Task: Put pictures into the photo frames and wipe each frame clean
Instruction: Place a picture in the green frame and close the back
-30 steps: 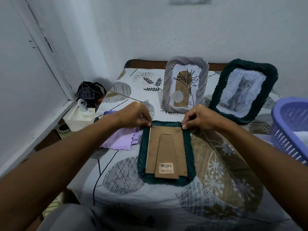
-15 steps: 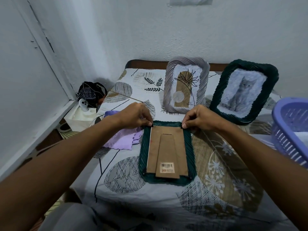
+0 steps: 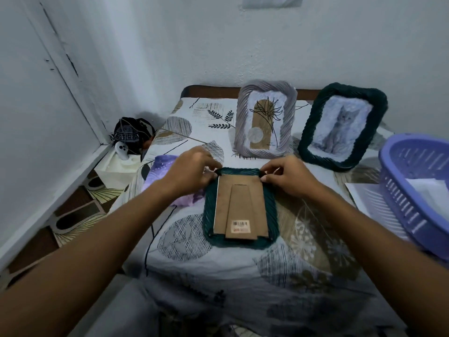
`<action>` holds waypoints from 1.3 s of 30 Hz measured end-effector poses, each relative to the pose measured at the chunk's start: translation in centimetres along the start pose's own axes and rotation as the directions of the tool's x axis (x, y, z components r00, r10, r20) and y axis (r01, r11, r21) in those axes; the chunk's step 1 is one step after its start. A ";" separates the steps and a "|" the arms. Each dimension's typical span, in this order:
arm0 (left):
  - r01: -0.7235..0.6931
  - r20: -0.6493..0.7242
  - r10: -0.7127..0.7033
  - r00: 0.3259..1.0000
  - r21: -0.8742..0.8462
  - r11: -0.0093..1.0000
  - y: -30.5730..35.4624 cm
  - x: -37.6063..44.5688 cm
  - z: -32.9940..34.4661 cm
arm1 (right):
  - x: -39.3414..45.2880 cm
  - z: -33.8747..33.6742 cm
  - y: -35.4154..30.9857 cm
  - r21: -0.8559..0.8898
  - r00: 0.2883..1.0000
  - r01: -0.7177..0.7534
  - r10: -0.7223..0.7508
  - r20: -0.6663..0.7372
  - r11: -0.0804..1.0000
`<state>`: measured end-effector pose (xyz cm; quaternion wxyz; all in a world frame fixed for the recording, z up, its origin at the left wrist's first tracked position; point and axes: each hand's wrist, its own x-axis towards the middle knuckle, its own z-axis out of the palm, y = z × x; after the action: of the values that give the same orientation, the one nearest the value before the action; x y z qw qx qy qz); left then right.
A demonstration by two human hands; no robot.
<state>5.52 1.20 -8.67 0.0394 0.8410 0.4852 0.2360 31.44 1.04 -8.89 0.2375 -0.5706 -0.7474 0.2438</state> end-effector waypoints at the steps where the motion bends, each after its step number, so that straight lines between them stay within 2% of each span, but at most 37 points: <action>1: 0.038 -0.048 -0.041 0.998 -0.049 0.998 0.8 -1.1 -0.2 | -1.2 0.2 -0.4 -0.007 0.999 0.010 -0.010 -0.046 1.000; 4: 0.149 -0.108 -0.173 0.979 -0.199 0.969 3.0 -4.9 -0.2 | -4.9 1.1 -1.5 0.022 0.992 0.024 -0.021 -0.124 0.999; 8: 0.212 -0.141 -0.262 0.955 -0.298 0.931 5.7 -10.4 0.9 | -10.2 2.6 -2.5 0.092 0.984 0.004 0.013 -0.179 0.996; 17: 0.292 -0.212 -0.377 0.901 -0.345 0.892 8.6 -14.7 2.4 | -15.7 5.3 -3.3 0.056 0.959 0.002 0.014 -0.282 0.998; 23: 0.309 -0.210 -0.413 0.886 -0.394 0.865 8.5 -14.8 3.0 | -15.7 6.2 -3.1 0.150 0.943 -0.042 0.089 -0.319 0.988; 39: 0.290 -0.225 -0.411 0.883 -0.426 0.857 8.0 -14.7 3.9 | -15.5 6.4 -2.9 0.198 0.936 -0.068 0.131 -0.328 0.978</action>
<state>7.41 -14.62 -15.04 0.1685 0.6658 0.5767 0.4424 28.94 -15.25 -13.12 0.4015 -0.6169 -0.6396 0.2215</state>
